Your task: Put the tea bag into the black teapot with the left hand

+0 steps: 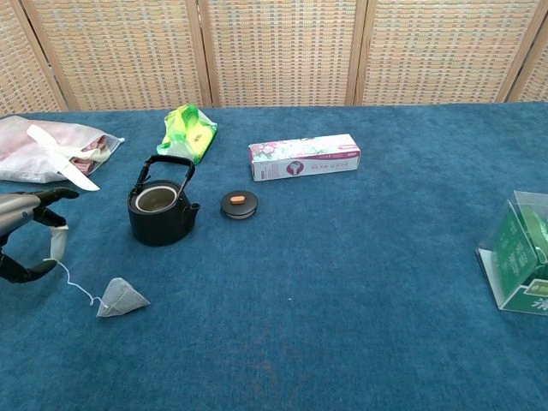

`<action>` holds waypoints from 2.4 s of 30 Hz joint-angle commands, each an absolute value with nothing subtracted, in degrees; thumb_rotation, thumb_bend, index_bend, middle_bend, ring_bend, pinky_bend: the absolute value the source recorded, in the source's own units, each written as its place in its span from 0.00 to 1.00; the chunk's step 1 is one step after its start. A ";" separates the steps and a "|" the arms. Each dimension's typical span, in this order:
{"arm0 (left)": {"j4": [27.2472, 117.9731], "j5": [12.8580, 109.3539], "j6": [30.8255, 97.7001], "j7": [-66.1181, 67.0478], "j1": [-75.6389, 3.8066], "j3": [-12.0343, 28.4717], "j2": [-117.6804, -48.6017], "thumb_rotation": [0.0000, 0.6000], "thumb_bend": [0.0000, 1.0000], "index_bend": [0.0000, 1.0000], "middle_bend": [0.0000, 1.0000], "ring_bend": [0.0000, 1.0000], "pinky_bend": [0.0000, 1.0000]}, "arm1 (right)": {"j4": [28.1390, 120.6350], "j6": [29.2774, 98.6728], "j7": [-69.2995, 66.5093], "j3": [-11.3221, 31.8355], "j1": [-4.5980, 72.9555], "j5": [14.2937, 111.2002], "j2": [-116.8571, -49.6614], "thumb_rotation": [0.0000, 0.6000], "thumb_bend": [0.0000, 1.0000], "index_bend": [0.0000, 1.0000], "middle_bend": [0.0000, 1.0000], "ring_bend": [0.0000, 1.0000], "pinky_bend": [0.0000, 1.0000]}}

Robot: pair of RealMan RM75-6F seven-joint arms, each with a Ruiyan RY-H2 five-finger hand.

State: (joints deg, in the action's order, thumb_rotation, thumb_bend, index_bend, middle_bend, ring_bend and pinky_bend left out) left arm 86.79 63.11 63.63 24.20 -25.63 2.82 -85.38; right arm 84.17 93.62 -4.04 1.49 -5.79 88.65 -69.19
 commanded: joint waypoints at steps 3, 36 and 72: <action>89.24 65.35 65.58 22.45 -25.09 3.52 -83.46 1.00 0.51 0.64 0.00 0.00 0.00 | 84.08 93.69 -4.13 1.48 -5.82 88.74 -69.29 1.00 0.01 0.12 0.20 0.08 0.16; 101.77 78.03 72.39 10.67 -27.55 11.19 -77.04 1.00 0.51 0.65 0.00 0.00 0.00 | 82.41 93.18 -5.98 1.45 -5.45 88.97 -70.01 1.00 0.01 0.12 0.20 0.08 0.16; 95.88 69.70 67.08 16.08 -32.81 12.06 -79.58 1.00 0.51 0.65 0.00 0.00 0.00 | 82.50 92.46 -5.78 1.46 -5.62 88.01 -70.02 1.00 0.01 0.12 0.20 0.08 0.16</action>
